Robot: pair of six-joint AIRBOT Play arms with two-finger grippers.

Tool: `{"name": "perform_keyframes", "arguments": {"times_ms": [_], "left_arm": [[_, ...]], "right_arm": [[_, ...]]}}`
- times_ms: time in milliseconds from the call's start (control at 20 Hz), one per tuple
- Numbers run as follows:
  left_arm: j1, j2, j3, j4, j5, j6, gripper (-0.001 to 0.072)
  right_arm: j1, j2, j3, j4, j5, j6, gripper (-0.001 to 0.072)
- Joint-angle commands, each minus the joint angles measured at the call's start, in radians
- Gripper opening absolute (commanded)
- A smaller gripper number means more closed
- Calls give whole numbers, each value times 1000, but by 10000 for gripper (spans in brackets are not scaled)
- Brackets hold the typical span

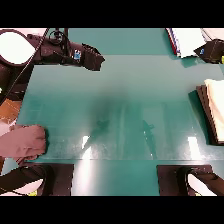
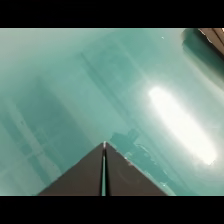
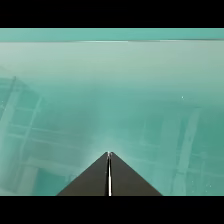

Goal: Fold the shirts.

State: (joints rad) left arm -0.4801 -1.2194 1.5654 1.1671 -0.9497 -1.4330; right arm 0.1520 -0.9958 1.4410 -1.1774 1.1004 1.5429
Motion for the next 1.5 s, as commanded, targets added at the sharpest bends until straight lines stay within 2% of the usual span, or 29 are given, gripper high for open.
{"name": "perform_keyframes", "arguments": {"times_ms": [0, 50, 100, 250, 450, 550, 600, 650, 700, 800, 950, 1150, 1200, 1250, 1300, 1450], "left_arm": [[1, 0, 1, -3, 27, 2, 28], [1, 2, 2, 8, 60, 1, 28], [10, 9, 13, 45, 26, 2, 28], [106, 101, 42, 277, -232, -24, 28], [336, 278, -44, 483, -536, -29, 30], [453, 349, -172, 547, -595, -26, 30], [506, 376, -249, 552, -597, -26, 96], [557, 400, -339, 552, -595, -38, 413], [596, 405, -432, 554, -591, -59, 653], [655, 404, -609, 555, -554, -60, 646], [714, 404, -856, 564, -425, -64, 646], [728, 404, -970, 568, -397, -116, 644], [728, 404, -966, 568, -404, -134, 509], [728, 404, -960, 568, -407, -138, 203], [728, 404, -949, 567, -413, -139, 65], [728, 404, -826, 531, -435, -137, 27]], "right_arm": [[0, 0, 1, 1, 10, 0, 13], [1, 1, 1, 1, 17, 0, 13], [0, 0, 1, 1, 26, 0, 13], [0, 1, 1, 0, 39, 0, 13], [0, 0, 1, 0, 41, 0, 13], [1, 0, 1, 0, 40, 0, 13], [0, 0, 1, 0, 40, 0, 13], [0, 0, 1, 0, 40, 0, 13], [0, 0, 1, 0, 40, 0, 13], [0, 0, 1, 0, 40, 0, 13], [0, 0, 1, 0, 39, 0, 13], [0, -2, 1, 0, 30, 0, 13], [0, -2, 1, 0, 24, 0, 13], [0, -2, 1, 0, 22, 0, 13], [0, -2, 1, 0, 19, 0, 13], [0, -1, 2, 1, 5, 0, 13]]}}
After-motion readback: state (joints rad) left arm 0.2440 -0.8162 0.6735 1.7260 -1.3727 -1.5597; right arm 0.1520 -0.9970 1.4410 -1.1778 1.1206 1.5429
